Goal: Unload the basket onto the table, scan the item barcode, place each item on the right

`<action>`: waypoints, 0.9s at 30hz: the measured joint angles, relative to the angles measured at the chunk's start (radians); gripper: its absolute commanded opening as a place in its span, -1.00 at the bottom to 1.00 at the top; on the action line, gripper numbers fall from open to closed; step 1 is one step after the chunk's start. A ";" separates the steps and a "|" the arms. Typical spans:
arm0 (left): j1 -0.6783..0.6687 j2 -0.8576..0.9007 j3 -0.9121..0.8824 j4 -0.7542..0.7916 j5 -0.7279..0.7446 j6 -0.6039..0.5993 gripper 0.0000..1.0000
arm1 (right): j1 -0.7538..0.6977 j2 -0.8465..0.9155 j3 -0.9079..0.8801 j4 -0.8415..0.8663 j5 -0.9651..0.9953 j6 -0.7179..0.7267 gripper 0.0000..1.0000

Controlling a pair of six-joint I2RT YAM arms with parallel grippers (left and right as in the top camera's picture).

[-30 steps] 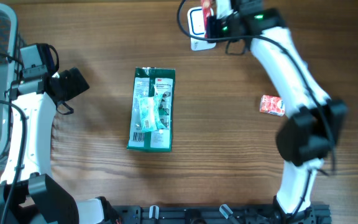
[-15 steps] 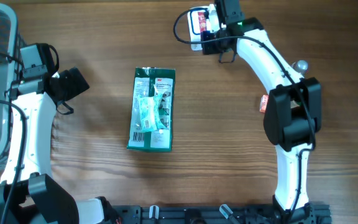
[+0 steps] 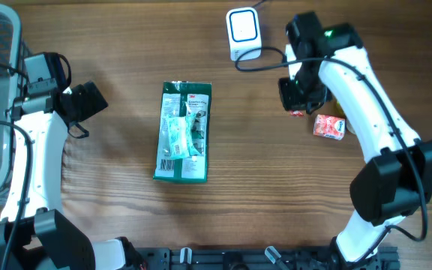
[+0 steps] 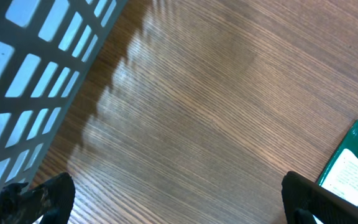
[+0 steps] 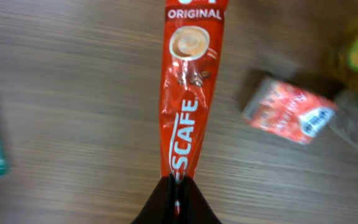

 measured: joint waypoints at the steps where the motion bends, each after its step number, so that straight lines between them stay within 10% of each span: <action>1: 0.000 0.000 0.000 0.000 0.000 0.000 1.00 | 0.000 0.000 -0.046 0.036 0.025 0.016 -0.86; 8: 0.000 0.000 0.000 0.000 0.000 0.000 1.00 | 0.000 0.005 -0.283 0.211 0.096 0.076 0.14; 19: 0.000 0.000 0.000 0.000 -0.001 0.000 1.00 | 0.189 0.005 -0.308 0.753 -0.379 0.171 0.09; 27: 0.000 0.000 0.000 0.000 0.000 0.000 1.00 | 0.426 0.006 -0.310 1.031 -0.211 0.239 0.22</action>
